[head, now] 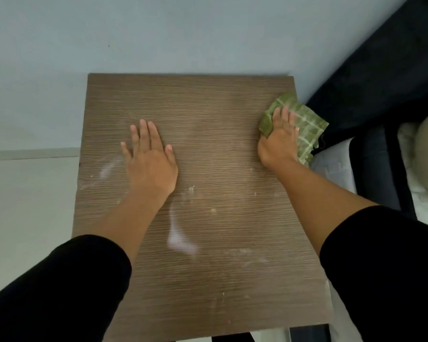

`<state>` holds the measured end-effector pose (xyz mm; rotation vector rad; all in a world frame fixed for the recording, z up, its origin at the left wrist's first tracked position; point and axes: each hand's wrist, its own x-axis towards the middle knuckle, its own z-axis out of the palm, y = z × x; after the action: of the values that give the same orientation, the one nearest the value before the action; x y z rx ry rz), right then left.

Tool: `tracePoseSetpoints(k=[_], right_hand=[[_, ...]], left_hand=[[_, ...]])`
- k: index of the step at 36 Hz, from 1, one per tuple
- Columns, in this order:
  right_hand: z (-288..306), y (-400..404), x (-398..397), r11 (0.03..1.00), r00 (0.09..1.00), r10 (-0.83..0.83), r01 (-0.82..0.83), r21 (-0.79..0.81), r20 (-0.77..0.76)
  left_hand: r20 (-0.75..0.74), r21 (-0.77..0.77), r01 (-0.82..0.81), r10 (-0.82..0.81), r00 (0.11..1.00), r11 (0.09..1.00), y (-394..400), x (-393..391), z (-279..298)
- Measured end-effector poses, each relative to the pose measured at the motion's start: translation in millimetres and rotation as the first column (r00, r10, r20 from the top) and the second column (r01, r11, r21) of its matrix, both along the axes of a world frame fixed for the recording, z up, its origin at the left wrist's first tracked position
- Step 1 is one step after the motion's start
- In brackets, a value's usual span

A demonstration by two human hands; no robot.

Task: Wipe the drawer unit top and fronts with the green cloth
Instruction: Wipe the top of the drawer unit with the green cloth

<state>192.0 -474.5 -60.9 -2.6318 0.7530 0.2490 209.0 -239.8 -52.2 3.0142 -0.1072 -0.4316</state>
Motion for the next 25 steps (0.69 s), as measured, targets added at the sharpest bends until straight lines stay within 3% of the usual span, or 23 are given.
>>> tracePoseSetpoints(k=[6,10,14,17,22,25], right_hand=[[-1,46,8,0.997,0.997,0.081,-0.081,-0.003,-0.016],[1,82,18,0.988,0.987,0.155,-0.155,0.011,-0.033],[0,121,27,0.974,0.974,0.226,-0.225,0.008,-0.036],[1,146,34,0.965,0.964,0.262,-0.262,0.011,-0.033],[2,188,47,0.94,0.941,0.339,-0.338,0.037,-0.022],[4,209,54,0.921,0.923,0.386,-0.384,0.065,-0.012]], left_hand=[[0.023,0.032,-0.102,0.101,0.995,0.994,40,-4,2],[0.015,-0.009,-0.272,0.272,0.962,0.962,65,-7,5],[-0.071,-0.21,-0.462,0.457,0.886,0.862,88,-7,3],[-0.079,-0.387,-0.448,0.455,0.887,0.806,106,-11,-1],[-0.075,-0.518,-0.397,0.422,0.904,0.758,125,-17,2],[-0.173,-0.621,-0.452,0.451,0.876,0.64,130,-17,4]])
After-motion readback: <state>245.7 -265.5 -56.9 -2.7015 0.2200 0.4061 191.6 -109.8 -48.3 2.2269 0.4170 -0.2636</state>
